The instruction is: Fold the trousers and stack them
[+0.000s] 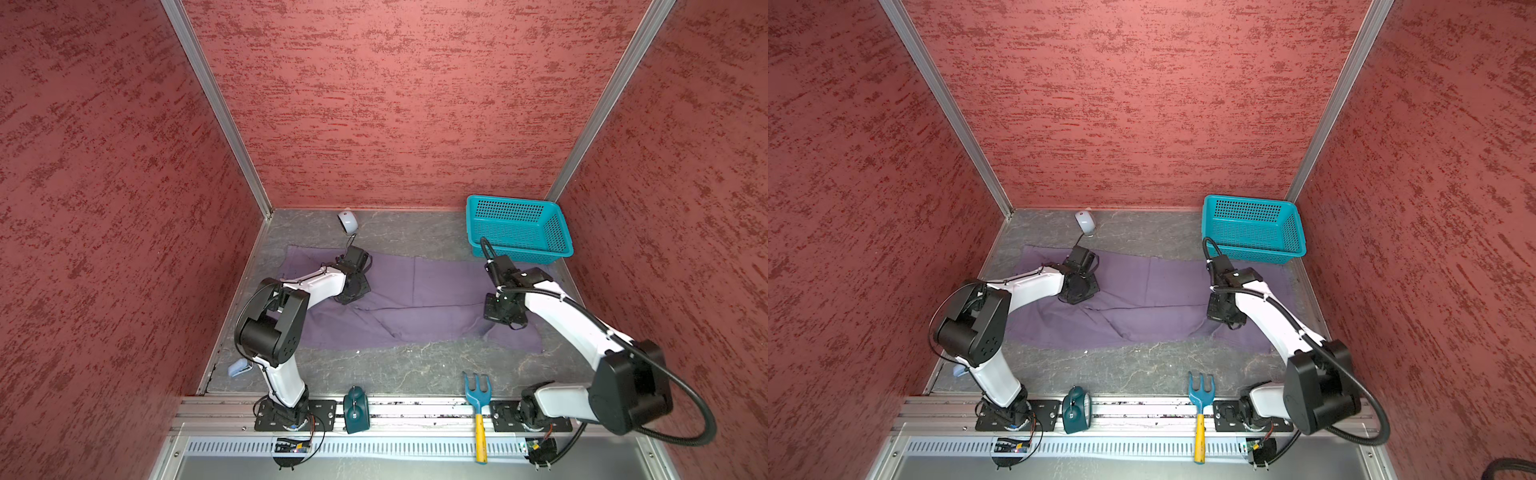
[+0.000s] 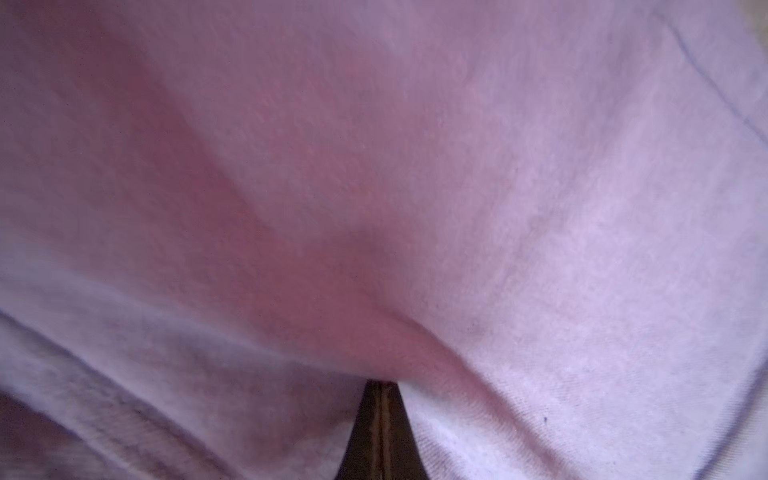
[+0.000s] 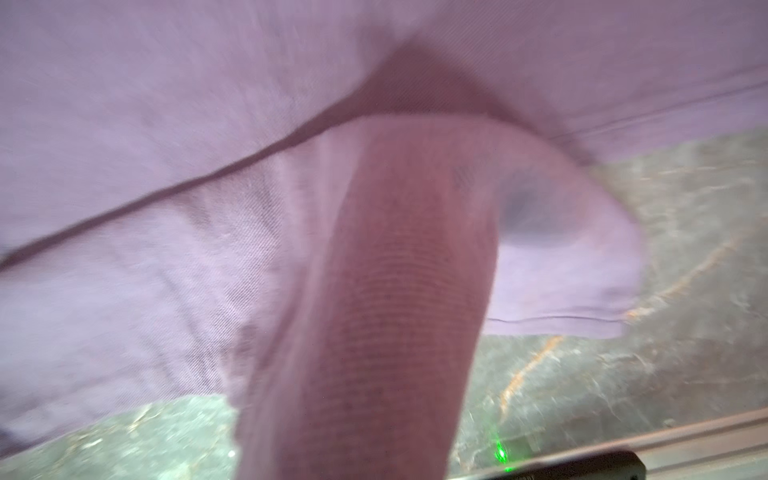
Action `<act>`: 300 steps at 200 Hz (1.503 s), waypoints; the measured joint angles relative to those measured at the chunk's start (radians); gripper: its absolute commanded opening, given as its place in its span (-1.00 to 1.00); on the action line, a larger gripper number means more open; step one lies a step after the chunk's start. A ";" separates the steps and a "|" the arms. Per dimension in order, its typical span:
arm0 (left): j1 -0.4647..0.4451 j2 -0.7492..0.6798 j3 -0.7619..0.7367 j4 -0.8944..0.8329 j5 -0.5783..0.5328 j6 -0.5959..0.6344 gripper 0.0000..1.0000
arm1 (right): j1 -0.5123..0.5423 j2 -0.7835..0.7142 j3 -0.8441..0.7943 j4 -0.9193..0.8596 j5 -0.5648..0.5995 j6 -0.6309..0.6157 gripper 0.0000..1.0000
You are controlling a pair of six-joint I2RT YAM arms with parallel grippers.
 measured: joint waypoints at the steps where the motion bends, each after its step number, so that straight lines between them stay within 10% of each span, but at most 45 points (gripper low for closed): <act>1: 0.001 0.000 0.000 0.000 0.001 0.000 -1.00 | -0.001 -0.003 0.002 -0.003 -0.002 0.000 -1.00; 88: 0.169 -0.040 0.016 0.030 0.016 0.010 -1.00 | -0.029 -0.274 0.171 -0.293 -0.387 0.105 -1.00; 120: 0.184 -0.052 0.016 0.037 0.034 0.024 0.05 | -0.029 -0.281 0.230 -0.370 -0.411 0.135 -1.00; 143: 0.071 -0.116 -0.006 0.032 0.035 0.042 0.35 | -0.036 -0.253 0.341 -0.391 -0.410 0.148 -1.00; 197: -0.109 -0.291 -0.138 0.044 0.165 0.084 0.43 | -0.067 -0.151 0.673 -0.428 -0.399 0.137 -1.00; 241: -0.152 -0.300 -0.155 -0.027 0.243 0.112 0.71 | -0.083 -0.132 0.678 -0.460 -0.399 0.114 -1.00; 300: -0.208 -0.207 -0.140 -0.053 0.306 0.122 0.53 | -0.103 -0.145 0.665 -0.468 -0.399 0.088 -1.00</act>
